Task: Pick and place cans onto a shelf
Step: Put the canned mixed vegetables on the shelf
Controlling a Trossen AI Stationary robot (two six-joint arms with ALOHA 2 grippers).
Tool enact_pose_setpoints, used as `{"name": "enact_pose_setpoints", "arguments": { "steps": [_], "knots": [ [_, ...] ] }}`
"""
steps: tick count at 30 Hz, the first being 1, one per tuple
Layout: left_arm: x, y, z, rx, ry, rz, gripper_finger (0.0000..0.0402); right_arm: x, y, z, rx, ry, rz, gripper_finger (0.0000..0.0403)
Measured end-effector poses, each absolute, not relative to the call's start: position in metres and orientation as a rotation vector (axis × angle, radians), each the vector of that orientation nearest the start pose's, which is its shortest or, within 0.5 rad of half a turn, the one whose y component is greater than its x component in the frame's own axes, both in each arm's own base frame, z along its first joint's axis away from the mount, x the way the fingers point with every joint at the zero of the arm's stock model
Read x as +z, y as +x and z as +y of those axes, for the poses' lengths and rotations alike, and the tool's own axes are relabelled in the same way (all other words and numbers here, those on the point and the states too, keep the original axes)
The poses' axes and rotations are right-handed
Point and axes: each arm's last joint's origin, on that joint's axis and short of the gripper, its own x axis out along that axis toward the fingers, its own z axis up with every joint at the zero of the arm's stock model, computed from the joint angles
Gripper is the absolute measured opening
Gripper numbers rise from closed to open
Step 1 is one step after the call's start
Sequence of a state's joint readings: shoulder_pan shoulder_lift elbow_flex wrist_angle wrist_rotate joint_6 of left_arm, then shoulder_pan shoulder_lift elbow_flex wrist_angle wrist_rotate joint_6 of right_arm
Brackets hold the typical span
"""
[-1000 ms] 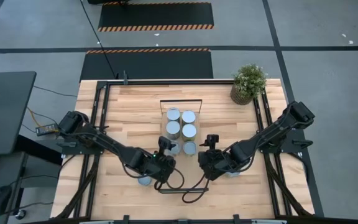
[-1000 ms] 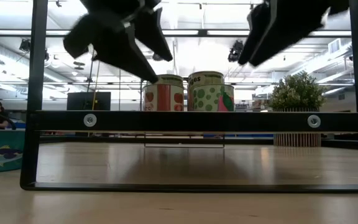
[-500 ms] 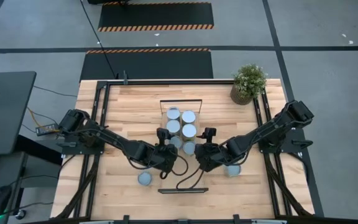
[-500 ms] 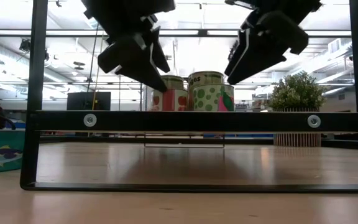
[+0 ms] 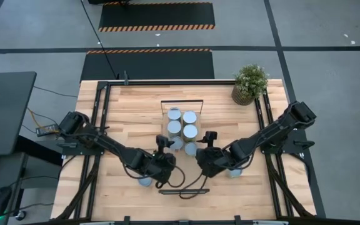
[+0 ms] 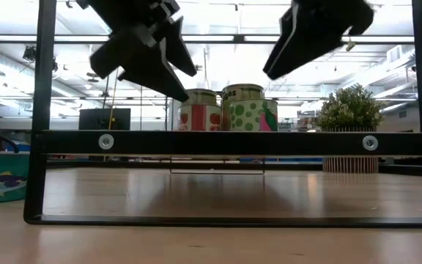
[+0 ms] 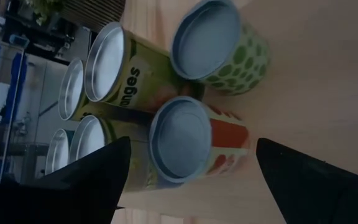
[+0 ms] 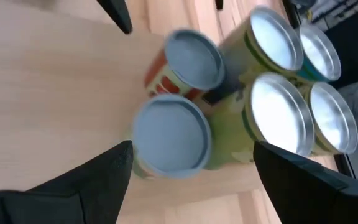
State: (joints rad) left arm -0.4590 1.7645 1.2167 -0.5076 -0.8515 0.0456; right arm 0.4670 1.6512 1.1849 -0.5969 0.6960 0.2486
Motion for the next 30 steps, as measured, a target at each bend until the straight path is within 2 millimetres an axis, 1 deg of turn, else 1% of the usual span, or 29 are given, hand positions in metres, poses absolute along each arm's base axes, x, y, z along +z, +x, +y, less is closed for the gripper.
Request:
{"name": "enact_pose_setpoints", "arguments": {
  "steps": [3,6,9,13,16,21,25,27,30],
  "knots": [
    [0.211,0.325,-0.142,0.325,0.696,0.846,0.0352,0.228,0.299,0.14,-0.274,-0.399,0.853,0.0341],
    [0.211,0.324,-0.145,0.318,0.7,0.843,0.0352,0.214,0.293,0.143,-0.245,-0.474,0.855,0.0341],
    [0.211,0.324,-0.145,0.317,0.701,0.842,0.0352,0.202,0.291,0.145,-0.239,-0.537,0.799,0.0341],
    [0.211,0.324,-0.144,0.318,0.7,0.842,0.0352,0.189,0.289,0.142,-0.276,-0.632,0.729,0.0341],
    [0.211,0.324,-0.144,0.318,0.7,0.842,0.0352,0.184,0.288,0.139,-0.287,-0.684,0.724,0.0341],
    [0.211,0.325,-0.144,0.321,0.694,0.839,0.0352,0.182,0.292,0.127,-0.317,-0.699,0.745,0.0341],
    [0.211,0.327,-0.141,0.335,0.677,0.836,0.0352,0.182,0.296,0.119,-0.336,-0.679,0.756,0.0341],
    [0.211,0.326,-0.14,0.338,0.672,0.837,0.0352,0.182,0.296,0.118,-0.332,-0.664,0.756,0.0341],
    [0.21,0.324,-0.143,0.338,0.666,0.843,0.0352,0.182,0.293,0.124,-0.322,-0.652,0.749,0.0341]
  ]
}}
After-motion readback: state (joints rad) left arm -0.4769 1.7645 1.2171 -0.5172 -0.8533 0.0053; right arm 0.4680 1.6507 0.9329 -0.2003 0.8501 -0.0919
